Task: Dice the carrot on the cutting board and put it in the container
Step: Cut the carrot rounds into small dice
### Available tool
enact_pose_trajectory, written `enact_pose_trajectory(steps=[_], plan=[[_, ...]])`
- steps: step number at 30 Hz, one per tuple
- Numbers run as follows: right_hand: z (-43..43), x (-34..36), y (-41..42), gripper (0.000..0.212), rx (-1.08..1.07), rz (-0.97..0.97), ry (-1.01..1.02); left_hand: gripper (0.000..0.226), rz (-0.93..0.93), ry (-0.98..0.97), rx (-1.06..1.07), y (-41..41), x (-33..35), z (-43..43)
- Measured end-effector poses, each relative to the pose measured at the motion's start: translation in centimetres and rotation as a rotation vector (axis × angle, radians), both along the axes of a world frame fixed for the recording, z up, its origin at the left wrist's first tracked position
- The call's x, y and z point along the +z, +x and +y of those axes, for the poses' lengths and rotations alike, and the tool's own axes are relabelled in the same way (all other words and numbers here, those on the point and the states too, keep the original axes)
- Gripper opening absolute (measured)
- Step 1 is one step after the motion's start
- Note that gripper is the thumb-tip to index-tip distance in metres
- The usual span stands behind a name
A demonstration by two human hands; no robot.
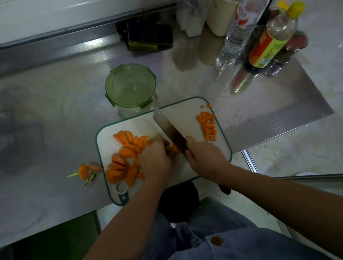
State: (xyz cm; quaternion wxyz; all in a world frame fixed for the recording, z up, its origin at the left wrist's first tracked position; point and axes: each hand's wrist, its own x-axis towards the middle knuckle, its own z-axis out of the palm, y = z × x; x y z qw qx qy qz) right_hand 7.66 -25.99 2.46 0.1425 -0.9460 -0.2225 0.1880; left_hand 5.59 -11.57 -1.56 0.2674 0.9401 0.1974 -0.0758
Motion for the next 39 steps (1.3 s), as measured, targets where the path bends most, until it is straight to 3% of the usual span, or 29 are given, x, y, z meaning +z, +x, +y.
enact_pose_trajectory(steps=[7, 15, 22, 26, 31, 39], plan=[[0.2, 0.6, -0.7, 0.040, 0.067, 0.029, -0.061, 0.011, 0.018, -0.069, 0.008, -0.2, -0.2, 0.6], [0.6, -1.3, -1.8, 0.047, -0.023, 0.052, -0.011, 0.013, -0.071, -0.110, 0.038, -0.3, -0.4, 0.2], [0.8, -1.6, -0.5, 0.040, -0.085, 0.028, 0.074, 0.016, -0.136, -0.155, 0.016, -0.5, -0.1, 0.3], [0.0, -0.6, 0.1, 0.037, -0.070, 0.011, 0.081, 0.019, -0.099, -0.152, 0.045, -0.5, 0.5, 0.0], [-0.4, -0.2, -0.7, 0.051, 0.008, 0.032, 0.036, 0.025, -0.024, -0.166, 0.107, -0.3, 1.1, -0.3], [0.6, -1.3, -1.1, 0.035, -0.049, 0.052, 0.054, 0.027, -0.068, -0.162, 0.126, -0.2, 0.6, -0.4]])
